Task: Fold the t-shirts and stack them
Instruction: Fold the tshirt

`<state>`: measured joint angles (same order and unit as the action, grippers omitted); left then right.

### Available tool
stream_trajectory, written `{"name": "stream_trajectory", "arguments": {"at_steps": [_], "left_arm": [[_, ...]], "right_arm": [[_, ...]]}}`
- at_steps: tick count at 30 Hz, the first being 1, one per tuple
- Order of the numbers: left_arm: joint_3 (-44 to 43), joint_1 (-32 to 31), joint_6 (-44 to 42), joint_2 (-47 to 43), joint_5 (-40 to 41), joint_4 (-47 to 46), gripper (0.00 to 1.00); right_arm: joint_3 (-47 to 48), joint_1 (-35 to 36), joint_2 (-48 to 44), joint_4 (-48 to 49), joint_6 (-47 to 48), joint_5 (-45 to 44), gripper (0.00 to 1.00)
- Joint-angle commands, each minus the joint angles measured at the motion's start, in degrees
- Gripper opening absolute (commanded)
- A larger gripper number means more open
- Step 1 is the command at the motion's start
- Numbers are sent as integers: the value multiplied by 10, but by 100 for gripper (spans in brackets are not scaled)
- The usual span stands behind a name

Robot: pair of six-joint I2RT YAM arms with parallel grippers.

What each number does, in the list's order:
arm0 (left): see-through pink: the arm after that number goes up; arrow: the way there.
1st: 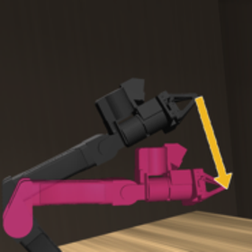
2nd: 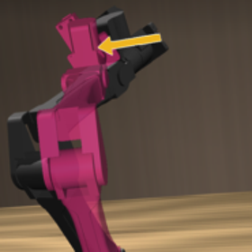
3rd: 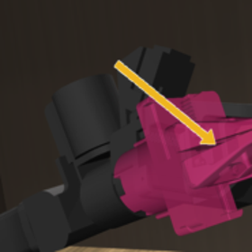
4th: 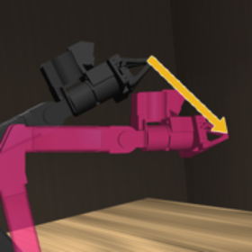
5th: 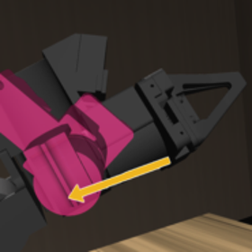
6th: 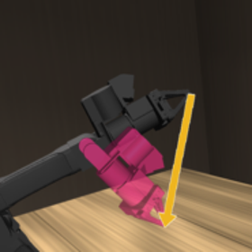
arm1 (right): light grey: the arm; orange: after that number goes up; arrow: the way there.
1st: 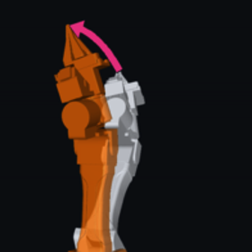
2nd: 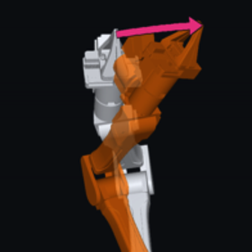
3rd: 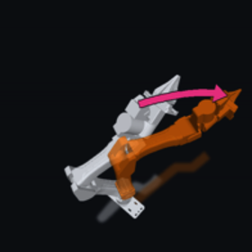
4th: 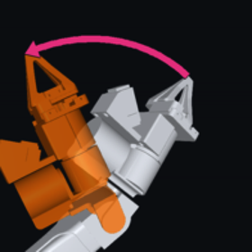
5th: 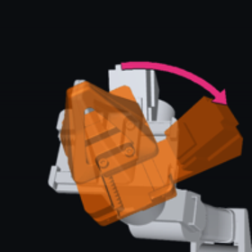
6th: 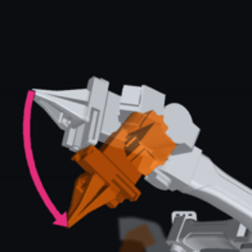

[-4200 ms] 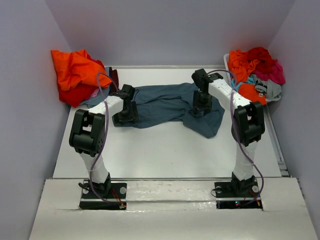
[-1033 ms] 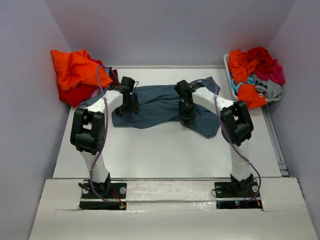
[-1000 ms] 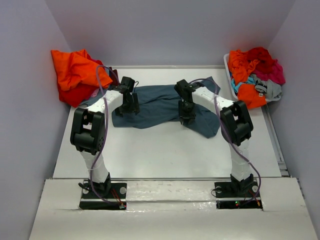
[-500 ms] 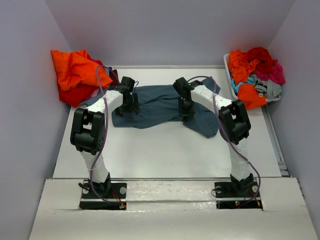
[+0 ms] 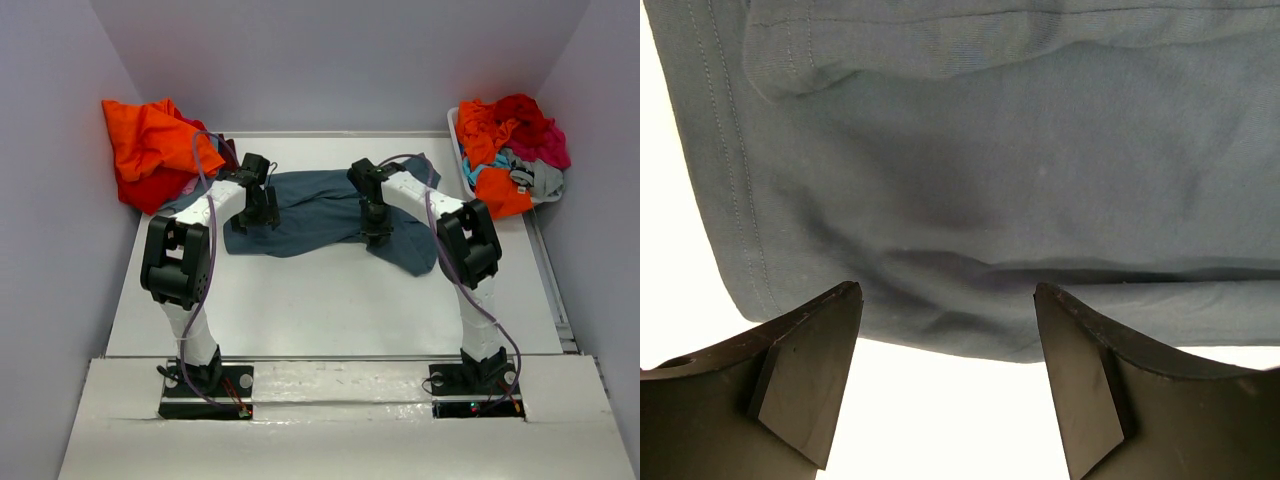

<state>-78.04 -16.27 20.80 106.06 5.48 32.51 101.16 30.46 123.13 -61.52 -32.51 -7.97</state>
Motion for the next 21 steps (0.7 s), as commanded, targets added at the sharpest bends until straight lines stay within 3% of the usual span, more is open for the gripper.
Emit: {"name": "stream_trajectory", "arguments": {"at_steps": [1,9,18,21], "left_arm": [[-9,3,-8,1,-4,4,81],[-11,3,-8,2,-4,4,81],[-7,3,-8,3,-6,2,81],[-4,3,-8,1,-5,1,81]], "right_arm": [[-9,5,3,6,-7,-10,36],[-2,5,26,17,-4,-6,34],[-2,5,27,16,-6,-6,7],[10,5,14,5,-7,-10,7]]}}
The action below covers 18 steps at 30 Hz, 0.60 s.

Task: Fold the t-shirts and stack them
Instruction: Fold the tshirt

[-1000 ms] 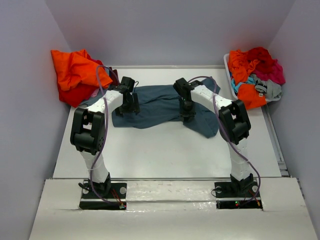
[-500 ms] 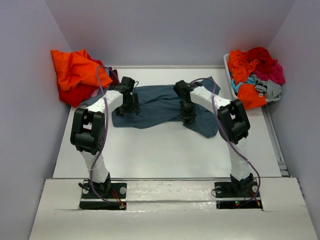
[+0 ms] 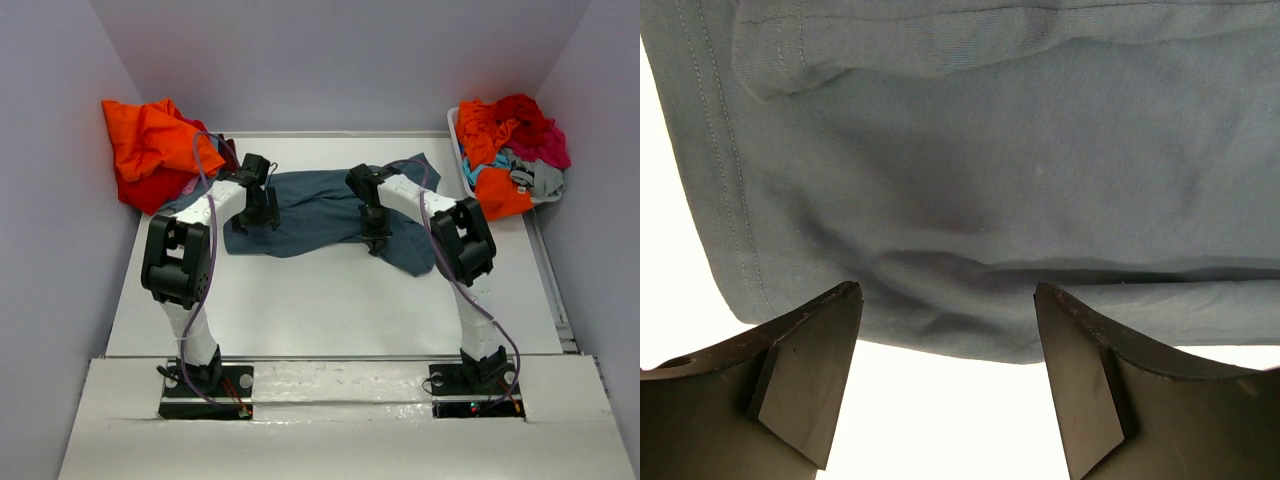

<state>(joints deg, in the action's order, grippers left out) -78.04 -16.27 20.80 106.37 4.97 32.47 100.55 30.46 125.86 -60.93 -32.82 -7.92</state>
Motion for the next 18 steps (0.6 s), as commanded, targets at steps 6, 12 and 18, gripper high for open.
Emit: {"name": "stream_trajectory", "arguments": {"at_steps": [6,12,18], "left_arm": [[2,3,-8,-4,1,-2,81],[7,3,-5,-7,5,-3,81],[9,3,-4,-5,7,-3,81]], "right_arm": [[64,5,-54,-48,-8,-37,7],[105,5,-98,-94,-15,-74,7],[106,5,-122,-113,-26,-104,7]]}}
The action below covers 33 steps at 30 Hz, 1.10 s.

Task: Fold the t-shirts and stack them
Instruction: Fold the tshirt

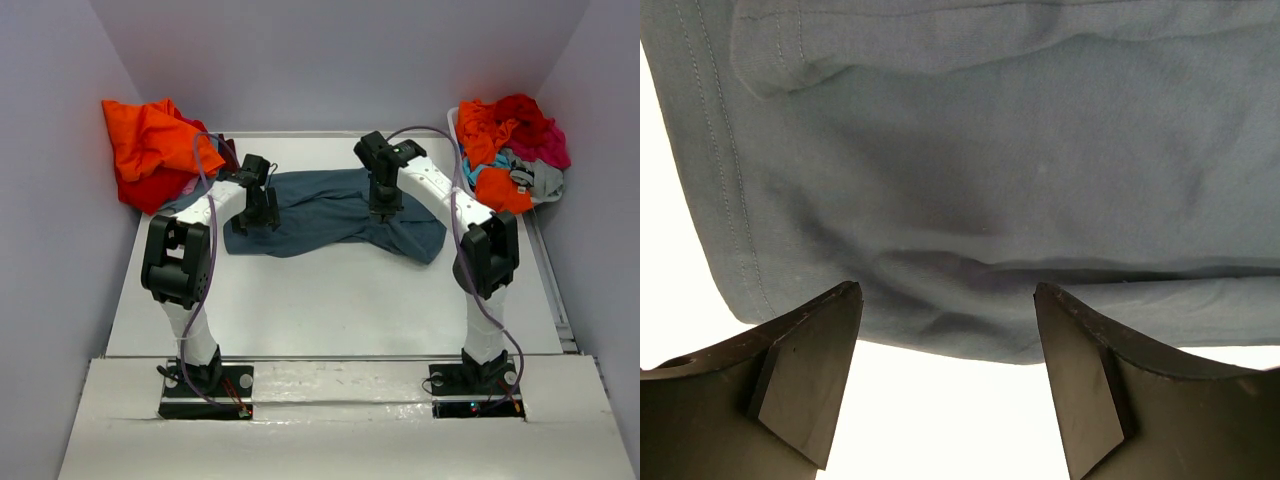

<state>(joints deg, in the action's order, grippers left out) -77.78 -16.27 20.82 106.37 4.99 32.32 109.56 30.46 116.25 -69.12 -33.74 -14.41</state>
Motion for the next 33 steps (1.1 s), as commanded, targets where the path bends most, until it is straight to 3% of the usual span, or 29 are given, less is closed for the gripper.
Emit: {"name": "stream_trajectory", "arguments": {"at_steps": [1,15,24,33], "left_arm": [[6,3,-3,-5,7,-1,81],[65,3,39,-45,49,3,82],[99,3,66,-124,105,5,82],[155,3,85,-161,107,25,82]], "right_arm": [[14,5,-25,-33,-19,-48,7],[-35,-42,-37,-15,-41,-82,7],[-65,-42,-39,11,-42,-65,7],[-81,-42,-37,25,-34,-58,7]]}}
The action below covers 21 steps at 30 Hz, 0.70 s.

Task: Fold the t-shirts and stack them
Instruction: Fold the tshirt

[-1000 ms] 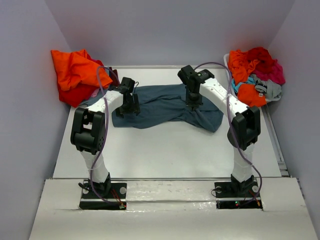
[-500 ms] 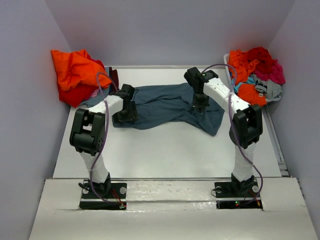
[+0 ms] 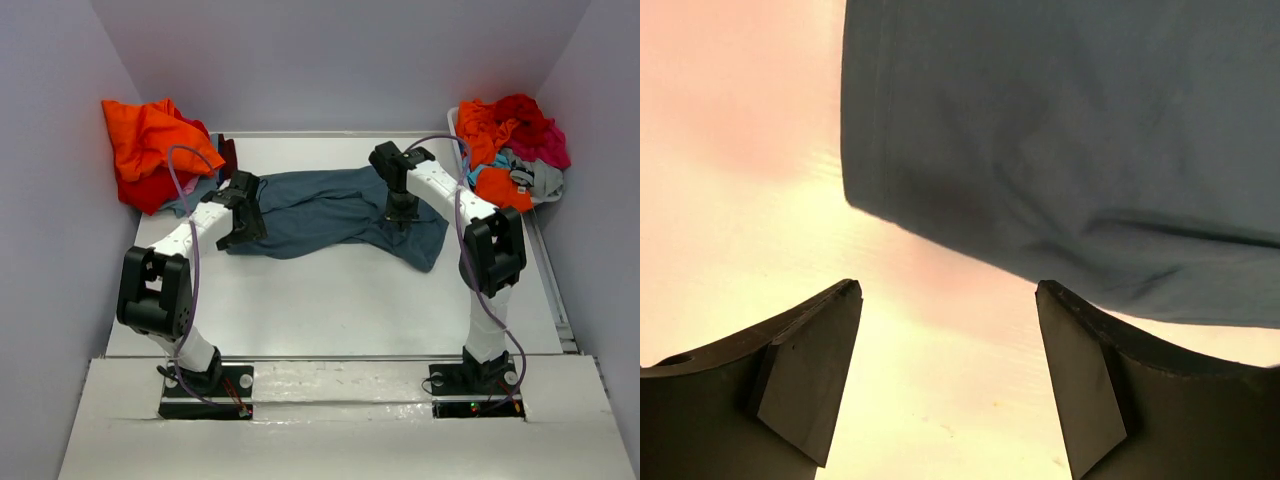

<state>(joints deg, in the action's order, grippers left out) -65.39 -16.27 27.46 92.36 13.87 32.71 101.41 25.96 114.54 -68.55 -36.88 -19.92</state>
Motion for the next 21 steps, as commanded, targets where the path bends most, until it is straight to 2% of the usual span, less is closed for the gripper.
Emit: {"name": "stream_trajectory", "arguments": {"at_steps": [1,7,15,21], "left_arm": [[36,3,22,-23,17,20,82],[66,8,31,-25,-5,-5,82],[41,55,15,9,-18,-32,82],[9,61,8,52,-30,-48,82]], "right_arm": [[-1,3,-21,21,-2,-3,7],[-8,3,-23,25,-1,1,7],[-23,3,-32,29,2,1,7],[-24,3,-36,27,2,1,7]]}}
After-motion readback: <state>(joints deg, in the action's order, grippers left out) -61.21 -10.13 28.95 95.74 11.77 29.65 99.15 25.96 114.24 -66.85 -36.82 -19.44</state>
